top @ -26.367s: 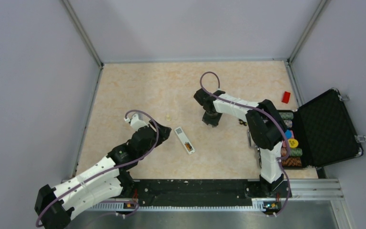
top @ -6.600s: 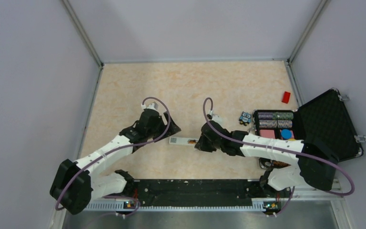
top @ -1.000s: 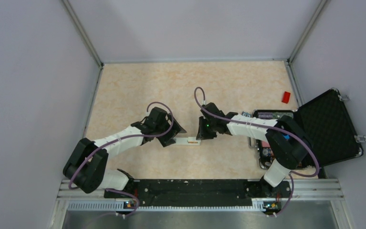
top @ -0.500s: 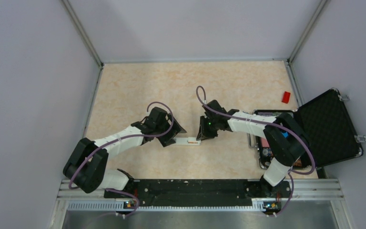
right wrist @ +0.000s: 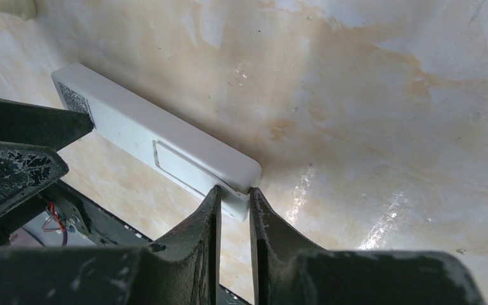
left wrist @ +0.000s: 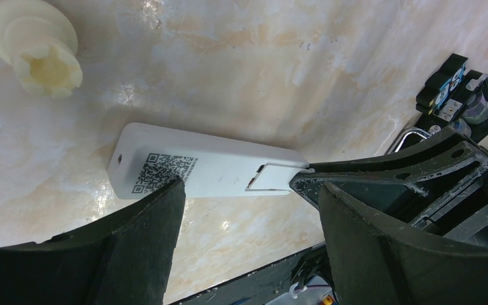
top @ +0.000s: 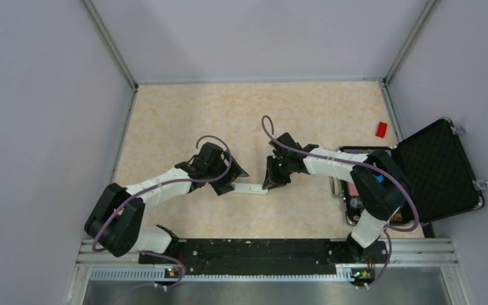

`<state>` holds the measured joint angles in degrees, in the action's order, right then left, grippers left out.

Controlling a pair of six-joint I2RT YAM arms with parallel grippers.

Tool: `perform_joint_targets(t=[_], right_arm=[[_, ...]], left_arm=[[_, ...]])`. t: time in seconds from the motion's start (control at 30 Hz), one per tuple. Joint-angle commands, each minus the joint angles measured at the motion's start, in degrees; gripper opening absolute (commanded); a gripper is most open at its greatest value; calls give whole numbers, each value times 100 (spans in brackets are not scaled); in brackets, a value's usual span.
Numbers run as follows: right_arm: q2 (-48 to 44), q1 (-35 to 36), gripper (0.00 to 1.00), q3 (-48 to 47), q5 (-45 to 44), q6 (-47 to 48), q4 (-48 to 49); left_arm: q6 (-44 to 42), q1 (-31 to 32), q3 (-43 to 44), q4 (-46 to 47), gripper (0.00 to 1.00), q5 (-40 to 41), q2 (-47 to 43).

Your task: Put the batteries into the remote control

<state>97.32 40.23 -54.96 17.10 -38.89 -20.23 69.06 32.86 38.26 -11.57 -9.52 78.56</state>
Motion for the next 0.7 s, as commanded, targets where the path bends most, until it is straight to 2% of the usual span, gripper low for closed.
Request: perform_joint_targets(t=[0.0,0.67], right_arm=[[300,20,12,-169,88,122,-341],[608,-75,2,-247,969,-300,-200]], left_arm=[[-121,-20,21,-108,82,186,157],[-377,-17,-128,-153,82,462,151]])
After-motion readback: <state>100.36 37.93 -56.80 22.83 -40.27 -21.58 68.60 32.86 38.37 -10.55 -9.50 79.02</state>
